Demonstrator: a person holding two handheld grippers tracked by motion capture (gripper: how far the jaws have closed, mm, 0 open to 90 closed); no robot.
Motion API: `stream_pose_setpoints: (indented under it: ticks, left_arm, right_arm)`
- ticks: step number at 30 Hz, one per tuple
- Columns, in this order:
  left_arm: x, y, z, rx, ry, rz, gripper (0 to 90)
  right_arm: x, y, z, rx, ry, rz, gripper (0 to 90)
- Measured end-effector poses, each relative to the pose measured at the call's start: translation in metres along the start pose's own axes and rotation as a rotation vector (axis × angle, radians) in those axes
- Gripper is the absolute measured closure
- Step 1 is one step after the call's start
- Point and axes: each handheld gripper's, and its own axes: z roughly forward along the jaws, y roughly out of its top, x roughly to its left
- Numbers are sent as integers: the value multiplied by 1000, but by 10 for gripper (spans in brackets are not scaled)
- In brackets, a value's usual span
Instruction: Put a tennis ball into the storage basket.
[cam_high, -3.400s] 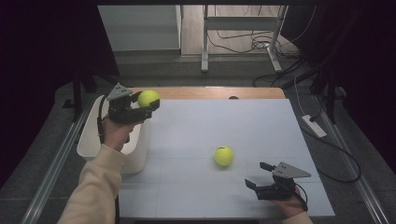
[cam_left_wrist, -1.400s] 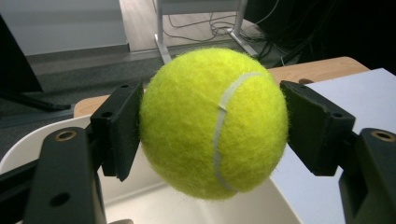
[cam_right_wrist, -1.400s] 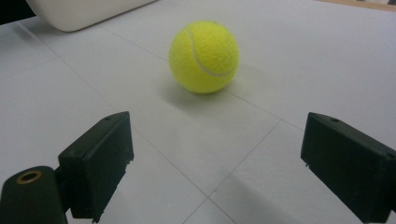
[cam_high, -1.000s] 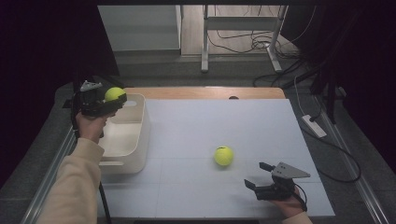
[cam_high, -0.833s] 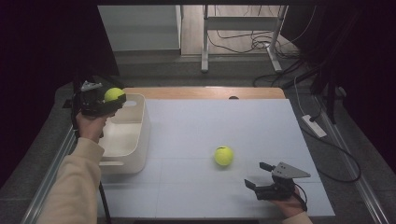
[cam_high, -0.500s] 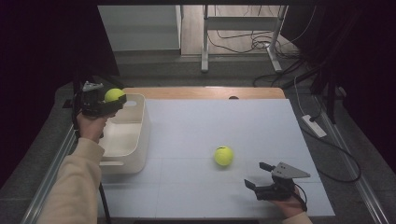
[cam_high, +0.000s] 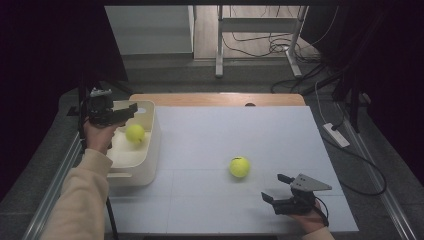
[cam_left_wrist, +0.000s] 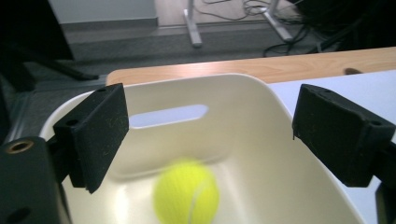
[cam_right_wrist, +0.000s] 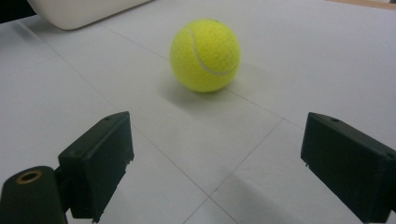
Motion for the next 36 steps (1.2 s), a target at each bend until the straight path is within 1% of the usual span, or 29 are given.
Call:
stream_pose_setpoints:
  ticks: [2,3,7,8,10,14,17,18,20,22,26,28,36]
  left_arm:
    - [-4,0,-3,-14,-26,10,113]
    - [-5,-1,-4,-17,-36,19,113]
    - [-16,-5,-8,-23,-99,47,114]
    - [-16,-5,-8,-23,-99,47,116]
    - [-20,-7,-10,-31,-124,54,119]
    - [-27,-11,-15,-52,-158,70,126]
    - [-30,-13,-18,-65,-185,72,129]
    - [-30,-13,-18,-65,-185,72,130]
    - [-31,-16,-20,-73,-214,65,131]
    - [-32,-17,-21,-80,-234,68,134]
    - [-35,-21,-23,-86,-266,67,137]
    - [-35,-22,-24,-86,-271,69,137]
    - [-43,-26,-27,-106,-329,95,137]
  right_arm:
    - [0,0,0,-3,2,1,96]
    - [0,0,0,-3,3,2,96]
    - [0,1,0,-7,6,2,96]
    - [0,1,0,-7,6,3,96]
    - [0,1,1,-7,7,2,95]
    - [-1,2,1,-14,14,13,96]
    - [-1,2,2,-15,16,13,96]
    - [-1,2,2,-15,16,13,96]
    - [-2,2,2,-16,16,15,96]
    - [-2,2,2,-18,15,19,96]
    - [-2,2,1,-20,14,22,96]
    - [-2,2,1,-20,13,24,97]
    - [-3,2,2,-16,4,30,96]
